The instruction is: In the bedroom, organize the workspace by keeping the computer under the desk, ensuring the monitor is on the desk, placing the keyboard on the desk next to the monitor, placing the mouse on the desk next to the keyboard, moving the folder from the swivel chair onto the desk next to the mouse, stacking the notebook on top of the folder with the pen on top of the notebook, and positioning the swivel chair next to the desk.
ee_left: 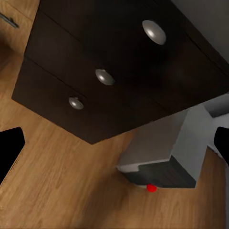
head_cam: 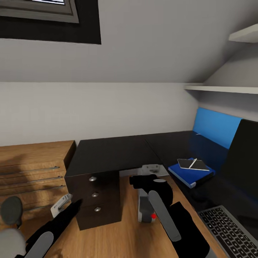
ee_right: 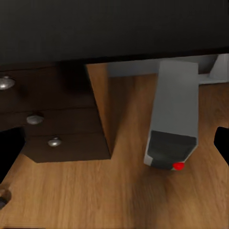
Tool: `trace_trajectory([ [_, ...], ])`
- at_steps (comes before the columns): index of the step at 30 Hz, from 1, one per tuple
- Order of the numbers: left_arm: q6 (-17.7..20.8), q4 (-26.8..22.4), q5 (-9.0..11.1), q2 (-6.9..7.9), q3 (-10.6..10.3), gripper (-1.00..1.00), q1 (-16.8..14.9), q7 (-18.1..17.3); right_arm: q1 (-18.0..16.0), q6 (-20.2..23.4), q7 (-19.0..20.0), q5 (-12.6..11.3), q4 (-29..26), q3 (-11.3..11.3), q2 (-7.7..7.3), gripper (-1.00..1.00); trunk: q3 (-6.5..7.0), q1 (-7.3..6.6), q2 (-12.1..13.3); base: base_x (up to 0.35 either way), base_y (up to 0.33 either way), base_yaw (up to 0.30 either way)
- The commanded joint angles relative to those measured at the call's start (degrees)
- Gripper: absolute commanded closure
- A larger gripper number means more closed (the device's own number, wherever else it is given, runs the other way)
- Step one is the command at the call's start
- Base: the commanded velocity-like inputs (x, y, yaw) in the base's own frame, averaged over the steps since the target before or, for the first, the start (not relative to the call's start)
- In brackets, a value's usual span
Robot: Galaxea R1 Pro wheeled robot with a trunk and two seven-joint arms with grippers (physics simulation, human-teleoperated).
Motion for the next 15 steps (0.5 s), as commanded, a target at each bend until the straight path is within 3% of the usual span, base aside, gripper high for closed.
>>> trace_trajectory([
  [1, 0.1, 0.0, 0.2, 0.02, -0.1, -1.00, 0.0, 0.4, -0.1, 0.1, -0.6, -0.6, -0.1, 0.1, -0.04, -1.00, -0.08, 0.00, 0.0, -0.001, 0.000, 0.270],
  [8, 0.0, 0.0, 0.2, 0.00, -0.3, -1.00, 0.3, 0.4, -0.1, 0.1, -0.6, -0.6, -0.1, 0.2, -0.19, -1.00, -0.13, 0.00, 0.0, 0.000, 0.000, 0.273],
  [15, 0.0, 0.0, 0.1, -0.09, -2.3, -1.00, 0.9, 1.3, -0.1, 0.2, -0.6, -0.7, -0.1, 0.6, -0.16, -1.00, -0.25, 0.00, 0.0, 0.000, 0.000, 0.270],
])
